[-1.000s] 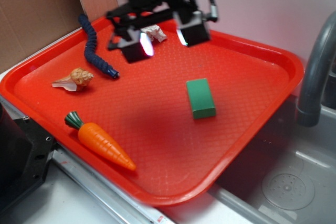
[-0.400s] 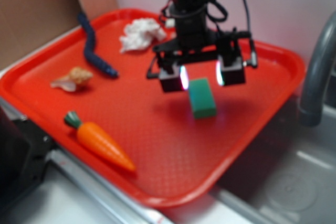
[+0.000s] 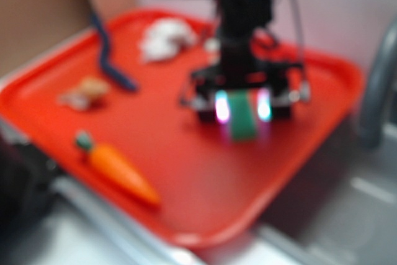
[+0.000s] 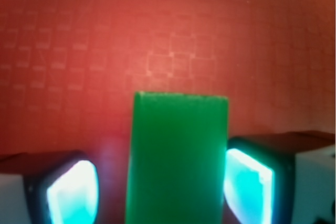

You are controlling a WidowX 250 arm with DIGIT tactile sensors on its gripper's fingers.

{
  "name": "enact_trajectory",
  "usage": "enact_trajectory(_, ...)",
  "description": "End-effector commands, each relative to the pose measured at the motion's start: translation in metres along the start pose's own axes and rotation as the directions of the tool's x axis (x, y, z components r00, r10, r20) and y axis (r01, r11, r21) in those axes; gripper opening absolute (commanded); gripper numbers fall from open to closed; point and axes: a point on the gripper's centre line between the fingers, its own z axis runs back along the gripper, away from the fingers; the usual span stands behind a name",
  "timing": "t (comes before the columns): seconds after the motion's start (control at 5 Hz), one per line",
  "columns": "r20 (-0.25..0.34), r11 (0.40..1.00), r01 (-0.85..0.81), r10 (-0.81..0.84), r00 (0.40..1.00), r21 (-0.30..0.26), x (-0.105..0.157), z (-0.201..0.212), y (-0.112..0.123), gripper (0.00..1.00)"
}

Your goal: Grab the green block.

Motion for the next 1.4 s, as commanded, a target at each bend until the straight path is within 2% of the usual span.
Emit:
enact_trajectory(0.0,0.022,0.999,-0.048,0.048,0.999,-0.002,-0.002,0.002,0.000,0.00)
enact_trajectory(0.2,-0.003,1.000,0.017,-0.017,1.000,-0.006,-0.002,0.012,0.004,0.00)
enact_trajectory(0.4,-0.046,0.965,0.258,-0.260,0.964,-0.040,0.005,0.055,0.015,0.00)
enact_trajectory(0.6,-0.018,0.926,0.367,-0.370,0.929,-0.093,0.020,0.096,0.035,0.00)
enact_trajectory(0.8,-0.044,0.869,0.483,-0.489,0.871,-0.109,0.034,0.131,0.055,0.00)
enact_trajectory(1.0,0.001,0.819,0.562,-0.566,0.825,-0.110,0.041,0.158,0.075,0.00)
enact_trajectory(1.2,0.028,0.787,0.599,-0.602,0.798,-0.147,0.045,0.173,0.098,0.00)
